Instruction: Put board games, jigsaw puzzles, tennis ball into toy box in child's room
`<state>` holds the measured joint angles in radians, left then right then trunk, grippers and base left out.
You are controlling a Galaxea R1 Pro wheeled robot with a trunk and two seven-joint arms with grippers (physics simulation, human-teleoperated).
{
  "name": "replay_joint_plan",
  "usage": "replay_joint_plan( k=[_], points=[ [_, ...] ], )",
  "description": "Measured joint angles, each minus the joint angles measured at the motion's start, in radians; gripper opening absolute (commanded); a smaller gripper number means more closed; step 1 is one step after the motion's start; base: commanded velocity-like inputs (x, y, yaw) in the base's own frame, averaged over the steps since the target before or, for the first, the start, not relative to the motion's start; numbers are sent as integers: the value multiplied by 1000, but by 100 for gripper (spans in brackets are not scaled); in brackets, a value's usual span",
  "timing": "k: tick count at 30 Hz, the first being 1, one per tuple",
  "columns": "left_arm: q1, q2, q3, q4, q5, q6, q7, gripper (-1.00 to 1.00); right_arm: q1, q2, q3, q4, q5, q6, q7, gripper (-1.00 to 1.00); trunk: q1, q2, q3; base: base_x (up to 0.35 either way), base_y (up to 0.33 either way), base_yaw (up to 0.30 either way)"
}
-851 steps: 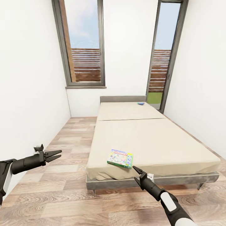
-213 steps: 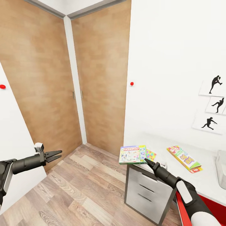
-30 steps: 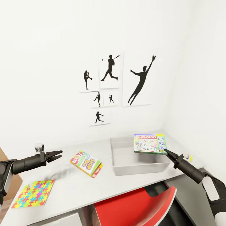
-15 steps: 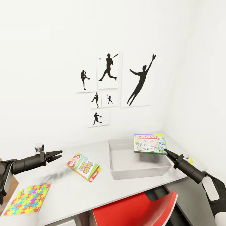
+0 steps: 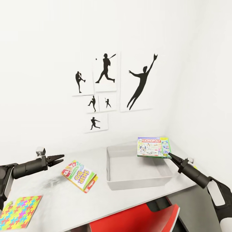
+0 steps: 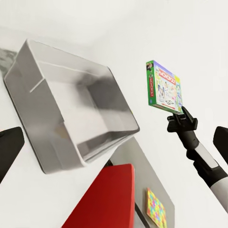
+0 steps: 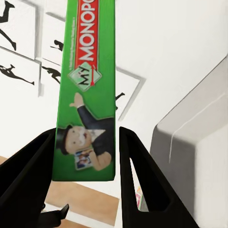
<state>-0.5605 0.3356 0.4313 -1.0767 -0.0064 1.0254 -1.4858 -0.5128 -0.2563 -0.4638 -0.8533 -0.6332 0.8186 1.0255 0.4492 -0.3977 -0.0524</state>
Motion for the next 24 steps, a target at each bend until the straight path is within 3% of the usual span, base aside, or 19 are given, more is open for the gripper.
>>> replay_joint_plan(
  k=[10,24],
  points=[
    [0,0,0,0,1,0,0,100,0,0,0,0,1,-1,1,-100,0,0,0,172,-34,0],
    [0,0,0,0,1,-1,-1,100,0,1,0,0,2,-1,2,-100,0,0,0,7,-3,0]
  ],
)
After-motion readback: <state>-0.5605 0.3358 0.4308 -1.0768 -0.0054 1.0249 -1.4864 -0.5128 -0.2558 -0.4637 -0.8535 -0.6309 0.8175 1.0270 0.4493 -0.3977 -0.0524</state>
